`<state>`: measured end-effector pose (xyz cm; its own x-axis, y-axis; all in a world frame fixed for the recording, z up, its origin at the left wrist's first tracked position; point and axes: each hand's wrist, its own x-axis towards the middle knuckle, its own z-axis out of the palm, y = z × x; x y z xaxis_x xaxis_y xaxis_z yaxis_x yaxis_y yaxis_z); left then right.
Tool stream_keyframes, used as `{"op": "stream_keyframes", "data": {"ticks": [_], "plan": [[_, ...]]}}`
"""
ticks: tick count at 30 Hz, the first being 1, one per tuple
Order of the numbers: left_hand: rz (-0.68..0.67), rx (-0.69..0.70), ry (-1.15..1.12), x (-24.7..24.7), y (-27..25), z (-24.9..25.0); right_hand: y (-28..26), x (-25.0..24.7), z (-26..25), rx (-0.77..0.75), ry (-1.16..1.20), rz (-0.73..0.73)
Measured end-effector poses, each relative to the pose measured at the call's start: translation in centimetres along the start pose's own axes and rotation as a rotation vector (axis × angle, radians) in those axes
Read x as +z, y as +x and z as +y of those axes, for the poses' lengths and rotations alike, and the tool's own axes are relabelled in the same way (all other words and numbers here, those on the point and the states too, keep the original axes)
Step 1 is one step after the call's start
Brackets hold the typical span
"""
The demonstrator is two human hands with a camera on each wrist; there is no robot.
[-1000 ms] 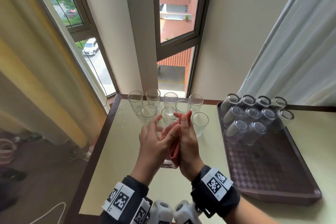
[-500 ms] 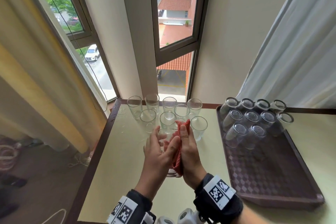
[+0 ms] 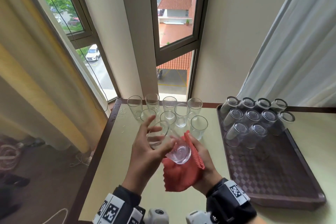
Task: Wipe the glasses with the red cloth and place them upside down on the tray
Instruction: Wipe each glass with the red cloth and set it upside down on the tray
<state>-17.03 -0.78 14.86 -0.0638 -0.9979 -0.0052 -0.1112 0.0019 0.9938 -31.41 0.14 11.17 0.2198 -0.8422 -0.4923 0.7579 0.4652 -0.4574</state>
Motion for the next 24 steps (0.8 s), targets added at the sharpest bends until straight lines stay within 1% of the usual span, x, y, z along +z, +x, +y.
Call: {"op": "stream_keyframes", "data": {"ticks": [1,3,5,7,9,10,11,12,13,15,16,17,18,19,21,22,23,24], "plan": [[-0.037,-0.016,-0.020,-0.1,-0.1,-0.1,0.1,-0.2,-0.3,-0.055,-0.002,0.003],[-0.103,-0.085,-0.075,0.1,-0.3,-0.4,-0.1,-0.2,-0.7,-0.177,-0.093,0.017],[-0.087,-0.148,-0.157,0.6,-0.5,-0.7,-0.5,0.2,-0.7,-0.324,-0.241,0.049],[-0.034,-0.226,-0.236,0.9,-0.4,-1.0,-0.9,0.6,0.0,-0.564,-0.485,0.070],[-0.059,-0.306,-0.311,0.8,-0.2,-0.8,-1.1,0.6,0.5,-0.893,-0.852,0.113],[-0.077,-0.317,-0.327,0.8,-0.2,-0.6,-1.0,0.5,0.8,-1.020,-0.974,0.095],[-0.076,-0.307,-0.318,0.7,-0.2,-0.4,-1.0,0.5,0.9,-1.076,-0.994,0.078],[-0.053,-0.273,-0.288,0.8,-0.3,-0.1,-0.9,0.5,0.9,-1.073,-0.935,0.079],[-0.017,-0.212,-0.246,0.9,-0.4,0.0,-1.0,0.9,0.7,-1.001,-0.798,0.105],[0.035,-0.071,-0.188,1.1,-0.8,0.4,-1.1,1.8,0.1,-0.791,-0.544,0.159],[0.046,-0.035,-0.171,1.2,-0.9,0.4,-0.9,2.0,0.0,-0.697,-0.516,0.181],[0.054,-0.036,-0.175,1.1,-1.0,0.3,-0.7,2.0,0.0,-0.657,-0.555,0.201],[0.062,-0.067,-0.200,0.9,-0.9,0.3,-0.6,2.1,0.1,-0.678,-0.617,0.207],[0.068,-0.115,-0.235,0.6,-0.8,0.2,-0.5,2.1,0.2,-0.769,-0.708,0.205],[0.031,-0.214,-0.307,0.1,-0.3,0.3,-0.7,2.0,0.4,-1.058,-0.950,0.143],[0.010,-0.238,-0.325,-0.1,-0.2,0.3,-0.8,1.9,0.6,-1.157,-1.016,0.082],[0.002,-0.230,-0.323,-0.2,-0.1,0.4,-0.7,1.6,0.7,-1.193,-1.018,0.054],[0.012,-0.193,-0.299,-0.2,-0.1,0.4,-0.6,1.7,0.6,-1.162,-0.959,0.064]]}}
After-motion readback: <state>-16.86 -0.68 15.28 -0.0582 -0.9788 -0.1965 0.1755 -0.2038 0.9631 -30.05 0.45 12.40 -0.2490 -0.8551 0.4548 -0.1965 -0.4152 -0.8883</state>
